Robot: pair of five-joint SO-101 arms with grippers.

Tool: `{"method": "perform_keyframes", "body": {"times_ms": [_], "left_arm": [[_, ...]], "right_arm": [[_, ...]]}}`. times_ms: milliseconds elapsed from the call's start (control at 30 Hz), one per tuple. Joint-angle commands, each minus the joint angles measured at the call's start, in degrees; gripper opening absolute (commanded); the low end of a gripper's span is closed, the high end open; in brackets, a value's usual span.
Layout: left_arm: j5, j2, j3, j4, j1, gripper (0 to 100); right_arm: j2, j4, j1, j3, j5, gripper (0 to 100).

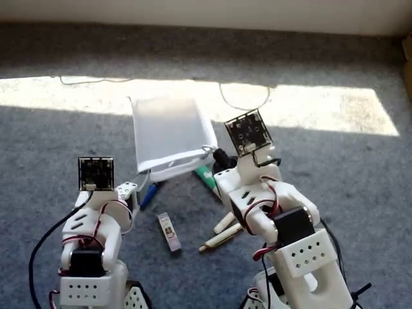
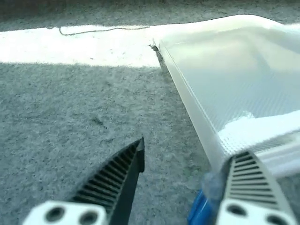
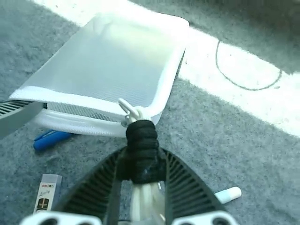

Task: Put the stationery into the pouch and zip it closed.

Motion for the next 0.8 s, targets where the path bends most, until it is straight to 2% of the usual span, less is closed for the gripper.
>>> {"method": "perform_keyframes", "body": {"times_ms": [0, 333, 467, 567, 767], "left_arm": [[-1.23, -0.75, -0.4, -2.81, 0.84, 27], [-1.41, -0.75, -5.41, -2.73, 0.75, 0], [-1.41, -0.75, -6.99, -2.46, 0.75, 1], [-1.41, -0.75, -8.48, 0.88, 0.75, 1], [-1.32, -0.75, -17.01, 10.11, 0.84, 1]], "right_arm": [[-1.8, 0.22, -0.57, -0.92, -0.18, 0.5], [-1.8, 0.22, -0.66, -0.92, -0.09, 0.5], [-1.8, 0.22, -0.66, -0.92, -0.09, 0.9], [-1.8, 0.22, -0.57, -0.92, -0.09, 2.1], [-1.63, 0.22, -0.57, -0.92, -0.18, 17.7]]}}
